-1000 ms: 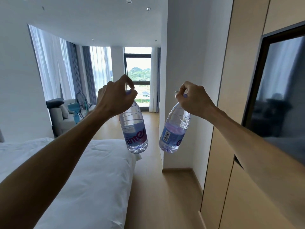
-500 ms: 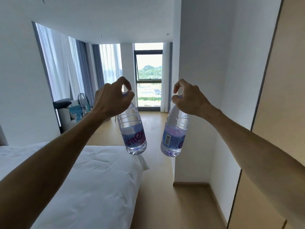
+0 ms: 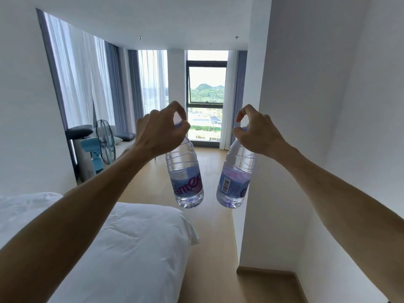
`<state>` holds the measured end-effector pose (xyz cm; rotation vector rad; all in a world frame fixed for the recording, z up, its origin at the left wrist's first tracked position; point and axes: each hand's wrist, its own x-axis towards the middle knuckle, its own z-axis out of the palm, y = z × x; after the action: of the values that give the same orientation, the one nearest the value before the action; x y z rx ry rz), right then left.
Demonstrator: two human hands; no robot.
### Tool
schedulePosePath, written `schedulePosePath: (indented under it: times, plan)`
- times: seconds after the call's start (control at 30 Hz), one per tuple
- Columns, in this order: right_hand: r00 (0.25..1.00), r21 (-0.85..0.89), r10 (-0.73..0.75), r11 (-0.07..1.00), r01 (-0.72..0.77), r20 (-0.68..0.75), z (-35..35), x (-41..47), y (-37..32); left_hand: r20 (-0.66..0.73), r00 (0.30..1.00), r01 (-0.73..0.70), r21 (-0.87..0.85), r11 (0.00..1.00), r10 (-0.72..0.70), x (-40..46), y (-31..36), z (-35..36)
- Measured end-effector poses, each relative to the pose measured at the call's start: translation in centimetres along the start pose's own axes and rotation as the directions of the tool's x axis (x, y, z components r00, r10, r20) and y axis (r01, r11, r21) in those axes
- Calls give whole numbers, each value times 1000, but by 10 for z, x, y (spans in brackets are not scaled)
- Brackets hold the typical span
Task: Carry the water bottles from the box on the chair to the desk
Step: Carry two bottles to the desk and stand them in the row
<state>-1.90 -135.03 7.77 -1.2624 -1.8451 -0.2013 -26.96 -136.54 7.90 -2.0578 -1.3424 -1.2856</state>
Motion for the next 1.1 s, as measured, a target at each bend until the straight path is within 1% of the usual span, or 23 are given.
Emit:
schedulePosePath:
  times: [0.3,0.5,0.73,0.9,1.0,1.1]
  plan:
    - [999,-45,11,999,-10,41,113,128,61,37,999,-4,-49,999,6,99,-108,120]
    - [999,-9,27,1000,-27,26,183,202,113,43,999,-30,-36,999,32,159,-167,201]
    - [999,57,-35,998,33,38,271,293,197,54,998,-33,15,999,32,224,-229,315]
    - [994,81,-100,992,96,42,322,378,261,54,998,-35,48,998,32,289,-268,395]
    - [993,84,-109,991,105,43,347,426,298,27,1000,-5,50,999,3,328,-289,438]
    - [994,97,-104,990,101,29,376,464,334,46,999,27,54,998,-30,362,-309,479]
